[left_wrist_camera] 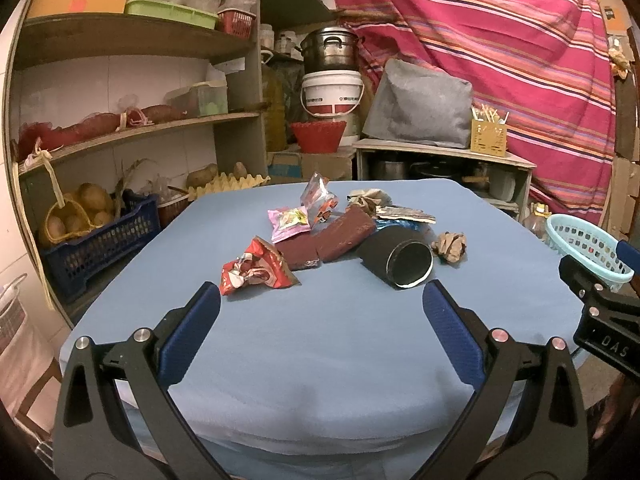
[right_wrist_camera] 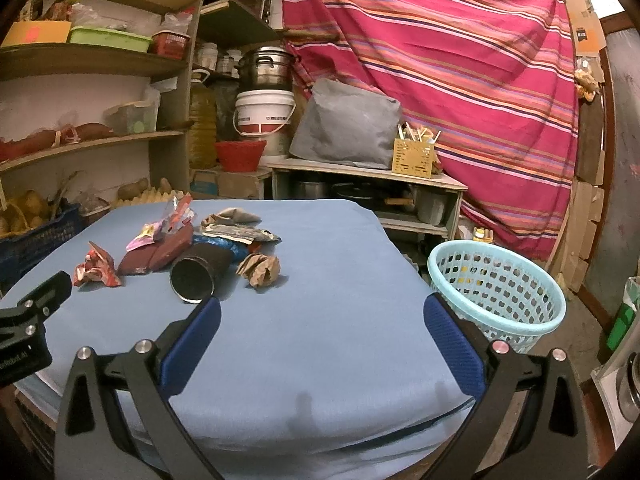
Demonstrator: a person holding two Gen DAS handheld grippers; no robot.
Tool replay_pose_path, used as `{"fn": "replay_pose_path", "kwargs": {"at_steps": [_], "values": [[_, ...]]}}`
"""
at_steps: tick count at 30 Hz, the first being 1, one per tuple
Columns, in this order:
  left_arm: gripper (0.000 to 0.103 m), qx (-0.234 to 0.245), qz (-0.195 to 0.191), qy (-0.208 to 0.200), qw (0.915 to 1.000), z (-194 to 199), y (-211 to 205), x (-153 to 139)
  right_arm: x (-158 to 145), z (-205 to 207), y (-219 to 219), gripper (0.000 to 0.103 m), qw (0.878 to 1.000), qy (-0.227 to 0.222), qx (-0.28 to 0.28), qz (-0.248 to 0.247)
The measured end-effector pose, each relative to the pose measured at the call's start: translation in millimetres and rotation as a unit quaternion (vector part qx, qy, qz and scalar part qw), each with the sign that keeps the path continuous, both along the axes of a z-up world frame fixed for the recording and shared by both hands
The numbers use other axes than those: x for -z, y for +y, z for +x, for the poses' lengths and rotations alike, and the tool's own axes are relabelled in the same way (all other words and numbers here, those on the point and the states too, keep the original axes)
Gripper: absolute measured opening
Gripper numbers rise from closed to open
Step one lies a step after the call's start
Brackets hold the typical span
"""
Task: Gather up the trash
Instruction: 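Reach the left tool to the red wrapper while the right tool reaches the black can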
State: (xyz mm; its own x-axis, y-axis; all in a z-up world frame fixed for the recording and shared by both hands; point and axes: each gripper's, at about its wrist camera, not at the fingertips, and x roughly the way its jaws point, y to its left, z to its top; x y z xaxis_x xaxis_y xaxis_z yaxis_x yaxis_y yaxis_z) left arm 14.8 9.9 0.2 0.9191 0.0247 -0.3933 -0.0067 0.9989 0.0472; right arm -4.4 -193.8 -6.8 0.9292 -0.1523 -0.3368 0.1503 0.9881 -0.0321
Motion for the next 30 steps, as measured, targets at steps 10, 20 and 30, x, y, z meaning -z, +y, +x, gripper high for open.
{"fn": "replay_pose_path", "kwargs": {"at_steps": [10,20,30], "values": [[0.098,0.007,0.014,0.017,0.9997,21.7,18.4,6.7,4.6,27.8,3.4,0.099,1.0,0.019,-0.003,0.017],[0.098,0.018,0.01,0.07,0.9973,67.6,58.3,17.7,12.7,74.6,23.5,0.099,0.998,0.063,0.005,0.023],[0.098,0.017,0.014,0.102,0.9946,123.8,77.3,22.0,15.6,118.7,54.5,0.099,0.995,0.099,-0.012,0.004]]}}
